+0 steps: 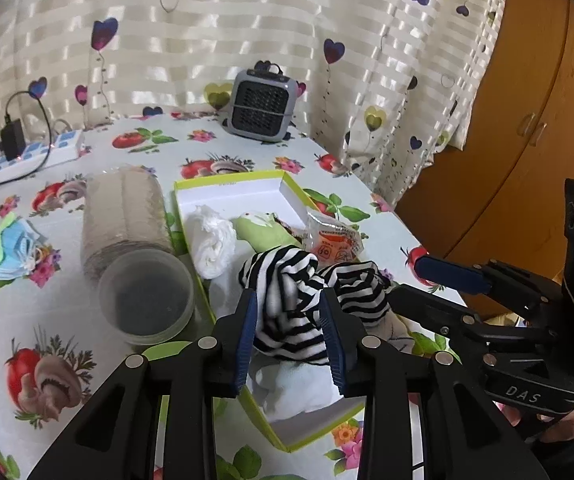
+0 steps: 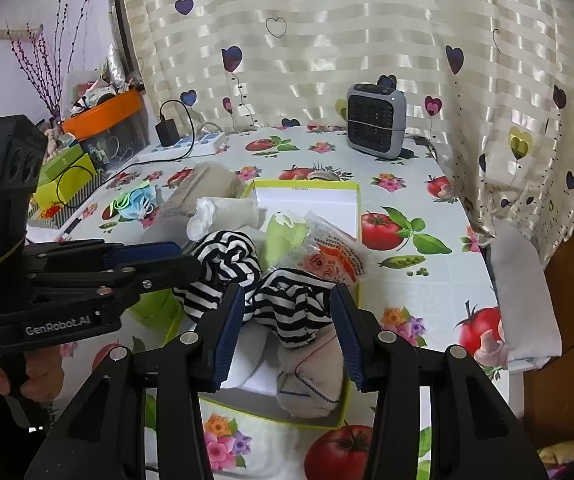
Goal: Organize soft objects
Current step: 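Lower the striped socks into the box and open both grippers, then move both grippers to the green cloth and blue face mask on the table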
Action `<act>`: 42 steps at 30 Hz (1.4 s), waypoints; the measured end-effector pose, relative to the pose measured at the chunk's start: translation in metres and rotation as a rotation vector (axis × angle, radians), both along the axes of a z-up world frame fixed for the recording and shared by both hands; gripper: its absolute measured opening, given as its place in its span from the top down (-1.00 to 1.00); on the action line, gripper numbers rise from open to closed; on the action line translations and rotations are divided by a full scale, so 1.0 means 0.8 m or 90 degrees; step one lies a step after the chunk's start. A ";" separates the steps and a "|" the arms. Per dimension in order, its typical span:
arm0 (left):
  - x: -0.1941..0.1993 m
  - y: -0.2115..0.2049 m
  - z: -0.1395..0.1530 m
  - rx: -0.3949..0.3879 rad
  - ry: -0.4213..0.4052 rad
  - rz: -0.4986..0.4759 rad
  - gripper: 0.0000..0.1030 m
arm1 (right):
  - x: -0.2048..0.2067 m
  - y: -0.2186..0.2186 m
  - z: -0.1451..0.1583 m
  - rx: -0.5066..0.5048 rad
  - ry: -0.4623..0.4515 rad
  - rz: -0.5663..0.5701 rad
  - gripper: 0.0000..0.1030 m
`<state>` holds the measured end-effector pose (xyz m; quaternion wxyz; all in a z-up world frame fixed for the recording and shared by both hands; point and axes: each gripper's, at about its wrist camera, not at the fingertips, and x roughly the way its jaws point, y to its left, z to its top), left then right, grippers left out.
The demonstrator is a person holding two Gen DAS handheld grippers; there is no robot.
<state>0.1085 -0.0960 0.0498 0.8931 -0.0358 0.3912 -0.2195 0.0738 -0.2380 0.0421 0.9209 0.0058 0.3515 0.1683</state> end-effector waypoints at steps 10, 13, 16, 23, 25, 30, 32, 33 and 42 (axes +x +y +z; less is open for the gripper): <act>-0.026 0.010 0.021 0.008 -0.034 0.025 0.40 | -0.012 0.011 0.010 0.010 -0.013 0.012 0.11; -0.033 0.015 0.025 0.007 -0.039 0.030 0.40 | -0.015 0.015 0.013 0.013 -0.016 0.016 0.11; -0.038 0.021 0.028 0.006 -0.043 0.038 0.40 | -0.018 0.022 0.016 0.015 -0.018 0.021 0.11; -0.050 0.045 0.034 0.004 -0.053 0.071 0.40 | -0.023 0.045 0.025 0.017 -0.027 0.048 0.11; -0.052 0.053 0.035 0.004 -0.055 0.082 0.40 | -0.024 0.053 0.026 0.018 -0.029 0.057 0.11; -0.058 0.074 0.035 0.004 -0.056 0.107 0.40 | -0.023 0.073 0.031 0.020 -0.033 0.085 0.11; -0.060 0.085 0.035 0.002 -0.056 0.119 0.40 | -0.022 0.082 0.034 0.022 -0.036 0.098 0.11; -0.060 0.090 0.035 0.000 -0.056 0.125 0.40 | -0.021 0.087 0.036 0.022 -0.038 0.104 0.11; -0.055 0.147 0.024 -0.003 -0.041 0.187 0.40 | -0.004 0.133 0.046 0.018 -0.043 0.167 0.11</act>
